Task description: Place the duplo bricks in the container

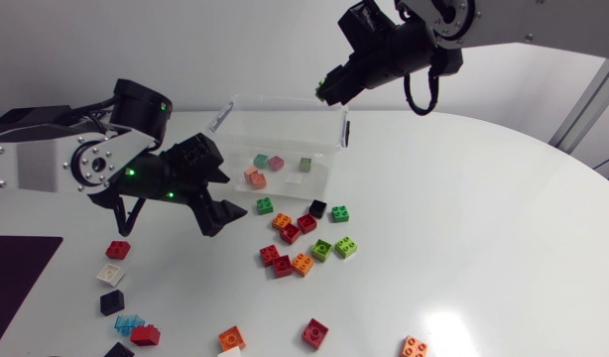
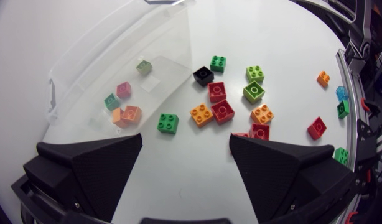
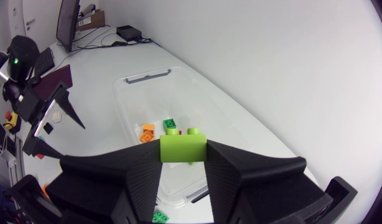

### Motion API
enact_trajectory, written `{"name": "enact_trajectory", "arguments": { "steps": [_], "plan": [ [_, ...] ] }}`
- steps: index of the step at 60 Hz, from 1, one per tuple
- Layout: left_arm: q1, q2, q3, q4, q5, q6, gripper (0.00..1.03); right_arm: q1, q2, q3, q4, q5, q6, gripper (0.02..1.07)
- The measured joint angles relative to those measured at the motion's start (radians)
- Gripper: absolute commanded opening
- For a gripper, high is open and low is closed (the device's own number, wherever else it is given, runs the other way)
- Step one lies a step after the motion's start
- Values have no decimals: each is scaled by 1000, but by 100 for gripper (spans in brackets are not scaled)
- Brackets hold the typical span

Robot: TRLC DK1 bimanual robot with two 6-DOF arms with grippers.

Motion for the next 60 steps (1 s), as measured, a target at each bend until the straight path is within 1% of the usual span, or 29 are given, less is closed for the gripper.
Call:
{"name": "enact_trajectory", "arguments": {
  "steps": [9, 19, 27, 30, 31, 33, 35, 37, 39, 41, 51, 60],
  "plan": [
    [-27, 1, -48, 0, 0, 32, 96, -4, 77, 82, 0, 0, 16, 34],
    [-71, 42, -63, 1, -6, 42, 96, -4, 151, 165, 5, -1, 38, 34],
    [-100, 91, -63, 2, -36, 42, 96, -4, 214, 226, 19, -2, 61, 35],
    [-113, 110, -63, 6, -55, 42, 96, -4, 244, 256, 21, -3, 71, 45],
    [-117, 114, -63, 9, -55, 42, 96, -4, 256, 269, 21, -3, 76, 50],
    [-125, 127, -63, 17, -61, 42, 96, -4, 275, 293, 21, -3, 82, 63],
    [-132, 138, -63, 21, -65, 42, 96, -4, 297, 320, 18, -2, 86, 80],
    [-140, 151, -63, 30, -73, 41, 96, -4, 318, 348, 14, 0, 90, 94],
    [-149, 163, -63, 41, -80, 37, 96, -4, 333, 370, 13, 0, 95, 100],
    [-155, 174, -63, 53, -85, 36, 96, -4, 343, 384, 13, 0, 100, 102],
    [-182, 232, -63, 91, -106, 29, 96, -4, 335, 375, 6, 0, 108, 102],
    [-194, 254, -63, 119, -109, 26, 96, -6, 237, 229, 21, 0, 108, 102]
  ]
}}
